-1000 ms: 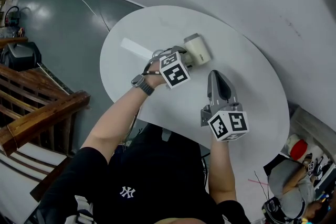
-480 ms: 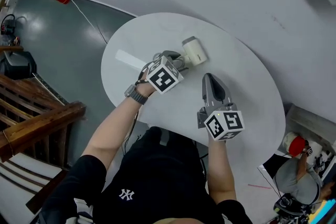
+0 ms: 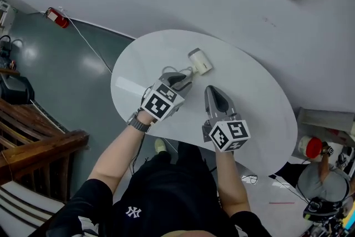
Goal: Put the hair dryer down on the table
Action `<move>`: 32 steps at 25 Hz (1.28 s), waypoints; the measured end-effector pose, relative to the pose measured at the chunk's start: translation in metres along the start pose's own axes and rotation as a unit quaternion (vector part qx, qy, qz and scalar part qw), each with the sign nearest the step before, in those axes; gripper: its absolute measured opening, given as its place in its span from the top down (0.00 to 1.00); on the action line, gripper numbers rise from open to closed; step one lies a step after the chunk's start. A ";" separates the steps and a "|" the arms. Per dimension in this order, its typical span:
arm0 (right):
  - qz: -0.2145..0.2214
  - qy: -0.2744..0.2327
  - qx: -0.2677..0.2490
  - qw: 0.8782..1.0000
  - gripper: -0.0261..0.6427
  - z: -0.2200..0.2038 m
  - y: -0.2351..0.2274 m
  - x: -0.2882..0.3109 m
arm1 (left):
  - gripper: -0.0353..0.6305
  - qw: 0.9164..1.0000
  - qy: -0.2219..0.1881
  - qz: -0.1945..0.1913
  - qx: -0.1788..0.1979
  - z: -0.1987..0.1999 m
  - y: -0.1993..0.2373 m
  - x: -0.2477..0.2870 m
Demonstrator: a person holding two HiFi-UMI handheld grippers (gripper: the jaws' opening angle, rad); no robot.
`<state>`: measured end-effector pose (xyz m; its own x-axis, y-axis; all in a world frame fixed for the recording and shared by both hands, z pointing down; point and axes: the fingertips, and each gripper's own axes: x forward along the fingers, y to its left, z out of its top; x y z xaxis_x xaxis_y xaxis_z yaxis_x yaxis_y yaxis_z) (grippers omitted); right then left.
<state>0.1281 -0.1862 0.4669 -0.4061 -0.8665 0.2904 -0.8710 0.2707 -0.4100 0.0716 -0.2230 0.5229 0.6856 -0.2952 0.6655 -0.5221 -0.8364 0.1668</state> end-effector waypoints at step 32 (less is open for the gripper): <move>0.023 -0.087 -0.107 0.990 0.93 0.047 0.189 -0.109 | 0.94 0.968 -0.244 0.029 -0.053 0.020 -0.105 -0.261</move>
<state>0.0207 -0.0600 0.3172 -0.4098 -0.9051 0.1135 -0.8986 0.3792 -0.2207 -0.0421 -0.0673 0.3167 0.7981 -0.5443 0.2582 -0.5981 -0.7676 0.2304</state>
